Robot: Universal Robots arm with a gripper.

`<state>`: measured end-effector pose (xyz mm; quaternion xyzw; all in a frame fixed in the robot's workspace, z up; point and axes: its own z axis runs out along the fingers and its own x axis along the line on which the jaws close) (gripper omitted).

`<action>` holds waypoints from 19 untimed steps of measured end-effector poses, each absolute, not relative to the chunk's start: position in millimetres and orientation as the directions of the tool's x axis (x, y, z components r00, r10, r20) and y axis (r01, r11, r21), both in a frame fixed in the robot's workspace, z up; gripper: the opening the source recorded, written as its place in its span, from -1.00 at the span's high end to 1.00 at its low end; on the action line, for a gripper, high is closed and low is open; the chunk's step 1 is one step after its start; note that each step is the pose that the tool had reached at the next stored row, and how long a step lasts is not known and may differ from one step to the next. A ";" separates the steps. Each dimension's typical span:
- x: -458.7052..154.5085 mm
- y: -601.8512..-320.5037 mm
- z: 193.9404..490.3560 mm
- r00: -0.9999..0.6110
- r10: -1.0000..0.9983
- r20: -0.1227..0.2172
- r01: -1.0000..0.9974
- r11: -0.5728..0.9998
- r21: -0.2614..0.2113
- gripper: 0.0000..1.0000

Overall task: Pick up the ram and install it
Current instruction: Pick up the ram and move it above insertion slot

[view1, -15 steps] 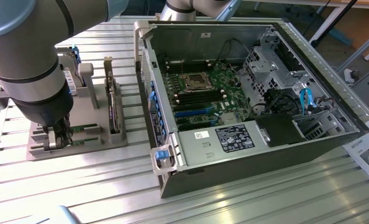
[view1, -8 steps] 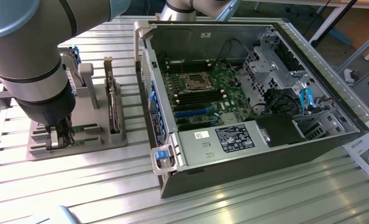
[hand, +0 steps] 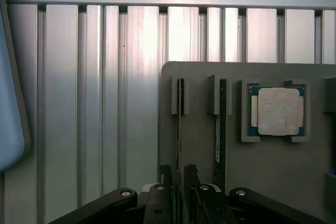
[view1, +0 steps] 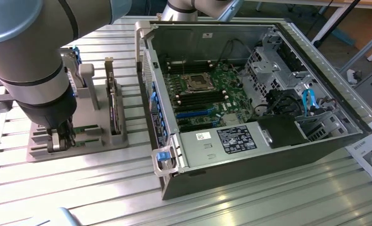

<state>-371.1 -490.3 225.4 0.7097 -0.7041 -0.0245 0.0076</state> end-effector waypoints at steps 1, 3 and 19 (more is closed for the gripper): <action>-371.2 -490.3 225.1 0.007 -1.000 -0.024 -0.999 -0.008 0.045 0.52; -371.1 -490.3 224.6 0.007 -1.000 -0.024 -0.999 -0.008 0.045 0.52; -371.1 -488.7 224.1 0.007 -1.000 -0.024 -0.999 -0.008 0.045 0.52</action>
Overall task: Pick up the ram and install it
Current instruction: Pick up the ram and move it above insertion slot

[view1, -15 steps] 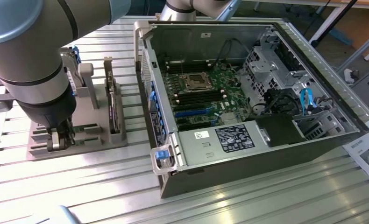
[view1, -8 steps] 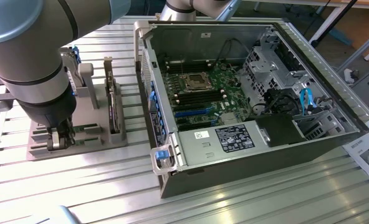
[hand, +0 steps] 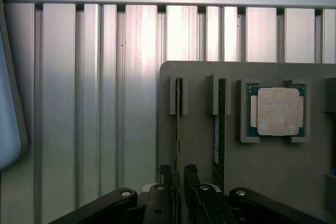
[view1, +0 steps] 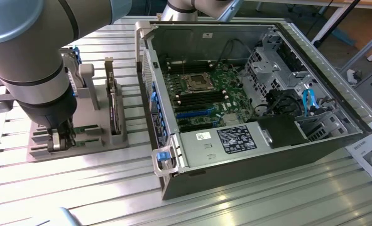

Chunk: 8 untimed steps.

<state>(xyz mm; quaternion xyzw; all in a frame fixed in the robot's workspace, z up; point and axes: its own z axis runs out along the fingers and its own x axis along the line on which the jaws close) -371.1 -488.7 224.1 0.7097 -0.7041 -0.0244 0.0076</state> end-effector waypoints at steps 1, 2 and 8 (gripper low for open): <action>-371.1 -488.7 224.1 0.007 -1.000 -0.024 -0.999 -0.008 0.045 0.52; -371.1 -488.7 224.1 0.007 -1.000 -0.024 -0.999 -0.008 0.045 0.52; -371.1 -488.7 220.5 0.007 -1.000 -0.024 -0.999 -0.008 0.045 0.37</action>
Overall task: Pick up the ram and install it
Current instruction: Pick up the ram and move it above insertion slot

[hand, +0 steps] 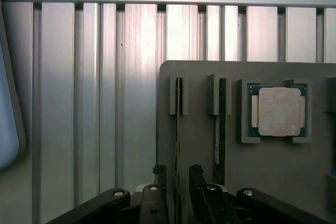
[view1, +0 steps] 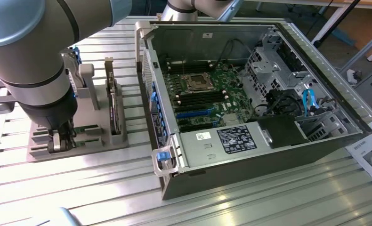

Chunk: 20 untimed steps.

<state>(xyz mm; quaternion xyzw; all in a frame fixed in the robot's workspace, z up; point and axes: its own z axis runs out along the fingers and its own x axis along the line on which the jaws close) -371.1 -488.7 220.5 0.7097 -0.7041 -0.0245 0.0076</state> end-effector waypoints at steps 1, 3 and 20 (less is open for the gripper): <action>-371.1 -488.8 219.3 0.007 -1.000 -0.024 -0.999 -0.008 0.045 0.37; -371.1 -488.7 217.5 0.007 -1.000 -0.024 -0.999 -0.008 0.045 0.37; -367.8 -487.7 213.6 0.008 -1.000 -0.024 -0.999 -0.009 0.045 0.37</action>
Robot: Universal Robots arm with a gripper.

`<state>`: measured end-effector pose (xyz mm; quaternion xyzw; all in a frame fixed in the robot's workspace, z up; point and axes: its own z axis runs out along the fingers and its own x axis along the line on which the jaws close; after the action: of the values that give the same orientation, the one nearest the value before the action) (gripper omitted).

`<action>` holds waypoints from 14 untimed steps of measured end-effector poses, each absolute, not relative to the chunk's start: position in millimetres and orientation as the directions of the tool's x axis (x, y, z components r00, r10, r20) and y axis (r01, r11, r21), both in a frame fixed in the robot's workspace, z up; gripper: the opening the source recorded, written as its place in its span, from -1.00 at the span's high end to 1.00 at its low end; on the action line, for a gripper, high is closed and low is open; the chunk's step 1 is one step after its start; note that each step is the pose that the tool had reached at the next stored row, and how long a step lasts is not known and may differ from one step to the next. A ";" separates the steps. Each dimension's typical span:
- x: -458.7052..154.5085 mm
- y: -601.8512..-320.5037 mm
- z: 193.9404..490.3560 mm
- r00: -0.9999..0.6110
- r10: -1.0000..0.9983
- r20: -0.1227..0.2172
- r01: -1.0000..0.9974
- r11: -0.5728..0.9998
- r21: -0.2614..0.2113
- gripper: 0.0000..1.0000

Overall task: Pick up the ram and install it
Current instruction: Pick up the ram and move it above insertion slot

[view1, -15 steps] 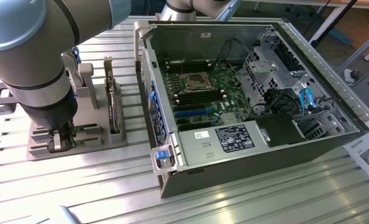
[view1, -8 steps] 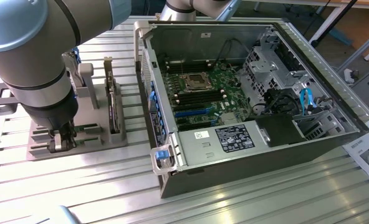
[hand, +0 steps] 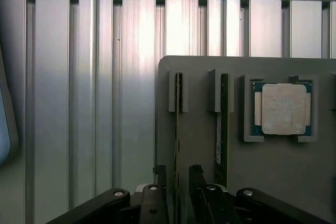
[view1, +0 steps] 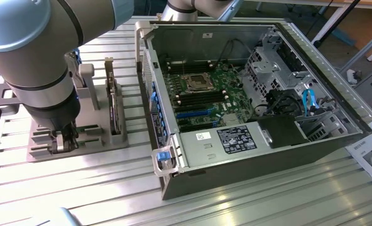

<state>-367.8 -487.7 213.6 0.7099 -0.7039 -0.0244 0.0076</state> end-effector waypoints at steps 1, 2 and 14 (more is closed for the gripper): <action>-367.3 -487.6 213.5 0.008 -1.000 -0.024 -0.999 -0.009 0.045 0.37; -367.1 -487.6 213.5 0.008 -1.000 -0.024 -0.999 -0.009 0.045 0.37; -366.9 -485.1 213.2 0.008 -1.000 -0.024 -0.999 -0.009 0.045 0.37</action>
<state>-366.9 -485.1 213.2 0.7099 -0.7039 -0.0244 0.0076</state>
